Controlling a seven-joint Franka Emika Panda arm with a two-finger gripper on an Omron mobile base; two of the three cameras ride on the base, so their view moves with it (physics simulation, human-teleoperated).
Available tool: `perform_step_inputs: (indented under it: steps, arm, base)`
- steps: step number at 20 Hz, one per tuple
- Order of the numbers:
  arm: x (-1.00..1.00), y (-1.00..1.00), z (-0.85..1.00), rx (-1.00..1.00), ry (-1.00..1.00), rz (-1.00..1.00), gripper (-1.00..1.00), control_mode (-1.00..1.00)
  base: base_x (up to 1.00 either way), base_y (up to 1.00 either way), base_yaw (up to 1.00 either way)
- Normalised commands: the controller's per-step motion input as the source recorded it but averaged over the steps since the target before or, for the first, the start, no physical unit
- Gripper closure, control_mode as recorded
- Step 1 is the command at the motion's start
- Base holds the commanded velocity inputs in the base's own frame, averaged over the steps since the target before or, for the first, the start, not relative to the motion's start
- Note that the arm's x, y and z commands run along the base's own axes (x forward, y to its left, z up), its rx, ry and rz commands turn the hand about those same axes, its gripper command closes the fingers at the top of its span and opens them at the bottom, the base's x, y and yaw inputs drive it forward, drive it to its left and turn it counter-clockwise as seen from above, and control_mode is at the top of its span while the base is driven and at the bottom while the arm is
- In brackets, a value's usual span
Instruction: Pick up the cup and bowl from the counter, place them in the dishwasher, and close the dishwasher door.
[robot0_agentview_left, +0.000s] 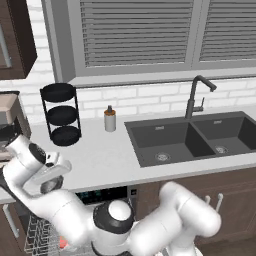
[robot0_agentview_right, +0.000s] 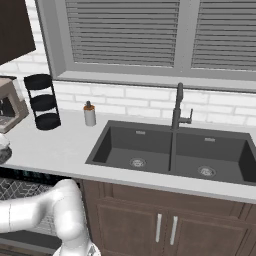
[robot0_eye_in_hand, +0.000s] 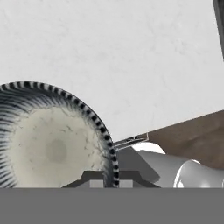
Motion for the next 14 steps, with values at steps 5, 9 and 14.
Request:
perform_step_inputs:
  steps: [5,9,14]
  arm:
    - [-0.73,0.0,-0.34,-0.28,-0.15,-0.02,1.0,-1.0]
    - [-0.29,0.06,-0.76,-0.33,-0.23,0.0,1.0,-1.0]
    - [-0.35,0.19,-0.7,-0.27,-0.21,0.0,1.0,-1.0]
  base:
    - [0.0,0.0,0.0]
    - [0.0,0.0,0.0]
    - [0.0,0.0,0.0]
